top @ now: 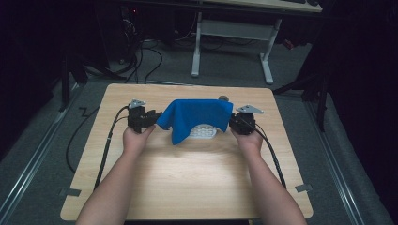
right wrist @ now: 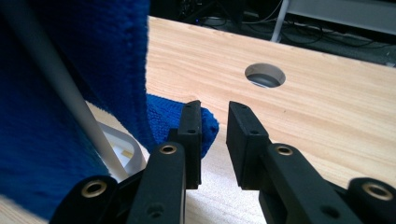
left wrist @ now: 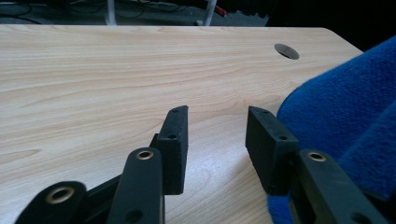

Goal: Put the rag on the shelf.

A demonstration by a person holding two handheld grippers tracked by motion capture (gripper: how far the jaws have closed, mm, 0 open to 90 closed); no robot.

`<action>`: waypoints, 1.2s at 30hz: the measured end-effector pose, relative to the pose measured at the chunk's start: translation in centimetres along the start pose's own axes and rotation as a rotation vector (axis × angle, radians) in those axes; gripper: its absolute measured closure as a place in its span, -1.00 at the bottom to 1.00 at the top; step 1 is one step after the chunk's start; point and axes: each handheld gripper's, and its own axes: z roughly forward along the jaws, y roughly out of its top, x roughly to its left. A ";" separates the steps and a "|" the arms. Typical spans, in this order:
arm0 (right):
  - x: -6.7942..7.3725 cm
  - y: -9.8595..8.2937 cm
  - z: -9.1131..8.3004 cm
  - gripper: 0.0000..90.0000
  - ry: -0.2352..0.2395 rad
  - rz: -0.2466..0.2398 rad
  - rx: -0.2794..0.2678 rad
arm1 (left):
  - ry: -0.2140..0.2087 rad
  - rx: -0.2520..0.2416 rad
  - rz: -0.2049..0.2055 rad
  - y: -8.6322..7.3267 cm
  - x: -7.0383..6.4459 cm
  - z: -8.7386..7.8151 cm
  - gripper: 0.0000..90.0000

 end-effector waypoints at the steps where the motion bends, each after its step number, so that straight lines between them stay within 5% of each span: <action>1: 0.0 0.1 -0.1 0.67 -0.002 -0.004 -0.001 | 0.002 -0.001 0.004 0.1 0.0 -0.2 0.32; 22: -0.9 1.8 -0.9 0.41 -0.040 -0.004 -0.026 | 0.055 -0.030 0.022 1.0 0.8 -2.2 0.21; 36: -2.2 1.5 -3.7 0.25 -0.069 -0.009 -0.018 | 0.100 -0.036 0.058 0.0 1.3 -5.6 0.03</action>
